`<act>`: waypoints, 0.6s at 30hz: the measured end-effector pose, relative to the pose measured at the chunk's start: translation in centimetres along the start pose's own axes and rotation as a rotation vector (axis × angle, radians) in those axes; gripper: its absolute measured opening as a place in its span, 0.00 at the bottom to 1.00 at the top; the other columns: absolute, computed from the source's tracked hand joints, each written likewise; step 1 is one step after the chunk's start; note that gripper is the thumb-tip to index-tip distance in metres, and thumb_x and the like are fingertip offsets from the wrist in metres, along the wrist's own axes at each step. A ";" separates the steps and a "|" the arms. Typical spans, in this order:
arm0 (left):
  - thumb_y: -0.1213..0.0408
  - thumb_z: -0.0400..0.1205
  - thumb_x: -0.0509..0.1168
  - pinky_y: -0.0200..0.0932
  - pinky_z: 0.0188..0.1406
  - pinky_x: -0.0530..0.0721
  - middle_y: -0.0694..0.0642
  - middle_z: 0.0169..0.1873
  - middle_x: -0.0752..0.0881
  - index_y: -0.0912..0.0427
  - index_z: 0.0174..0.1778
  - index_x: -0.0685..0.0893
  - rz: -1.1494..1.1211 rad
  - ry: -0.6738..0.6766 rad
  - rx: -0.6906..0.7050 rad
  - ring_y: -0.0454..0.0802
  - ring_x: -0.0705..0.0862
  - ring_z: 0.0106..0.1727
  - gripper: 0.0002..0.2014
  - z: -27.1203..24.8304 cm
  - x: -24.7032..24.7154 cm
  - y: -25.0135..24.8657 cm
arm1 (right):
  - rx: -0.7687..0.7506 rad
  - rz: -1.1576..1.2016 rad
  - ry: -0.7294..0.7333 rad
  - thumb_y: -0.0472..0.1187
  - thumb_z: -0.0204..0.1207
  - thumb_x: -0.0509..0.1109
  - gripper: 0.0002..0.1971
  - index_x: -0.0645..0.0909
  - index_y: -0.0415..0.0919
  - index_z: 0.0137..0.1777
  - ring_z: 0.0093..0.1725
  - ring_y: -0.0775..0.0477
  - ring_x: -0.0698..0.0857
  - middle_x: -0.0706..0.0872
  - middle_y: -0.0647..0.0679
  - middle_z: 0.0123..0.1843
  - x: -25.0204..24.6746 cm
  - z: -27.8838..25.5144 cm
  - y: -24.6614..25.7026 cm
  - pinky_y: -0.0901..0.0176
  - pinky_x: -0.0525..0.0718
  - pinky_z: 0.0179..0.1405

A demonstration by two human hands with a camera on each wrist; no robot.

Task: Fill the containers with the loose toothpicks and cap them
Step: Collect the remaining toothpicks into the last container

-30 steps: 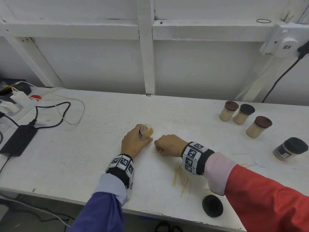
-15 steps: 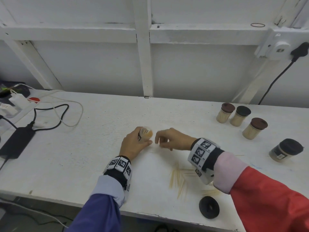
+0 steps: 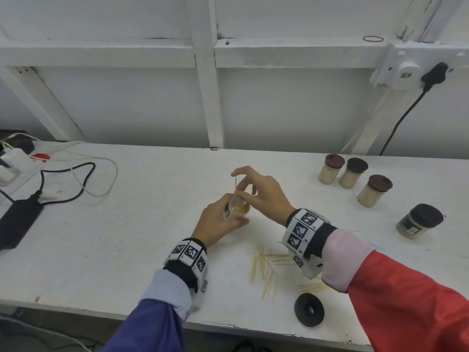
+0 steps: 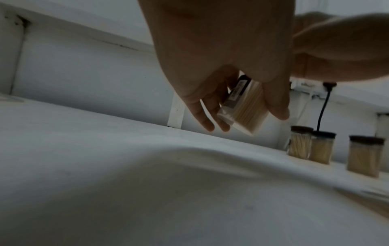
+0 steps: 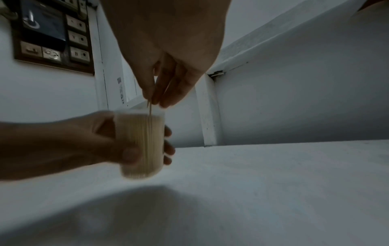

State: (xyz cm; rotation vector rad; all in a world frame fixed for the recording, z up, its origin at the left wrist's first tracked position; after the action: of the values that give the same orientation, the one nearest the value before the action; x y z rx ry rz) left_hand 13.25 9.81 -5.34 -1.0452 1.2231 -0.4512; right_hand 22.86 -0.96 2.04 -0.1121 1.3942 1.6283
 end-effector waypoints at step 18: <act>0.48 0.73 0.77 0.46 0.51 0.83 0.40 0.45 0.87 0.41 0.59 0.78 0.046 -0.081 0.004 0.41 0.84 0.47 0.21 1.0 1.4 -0.2 | -0.089 -0.541 0.945 0.39 0.68 0.79 0.36 0.72 0.50 0.76 0.76 0.50 0.67 0.72 0.51 0.77 1.7 -8.7 -1.8 0.48 0.77 0.65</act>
State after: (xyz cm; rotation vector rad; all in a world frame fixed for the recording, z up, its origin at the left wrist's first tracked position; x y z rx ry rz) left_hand 14.67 9.03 -5.97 -1.0210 1.1715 -0.3723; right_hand 18.96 -7.12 -3.28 -1.3290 1.7394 1.1827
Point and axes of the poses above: each hand's wrist, its own z-axis towards the middle knuckle, its own x-axis out of the palm, y = z × x, the point moved 5 cm from there along z, towards the middle knuckle
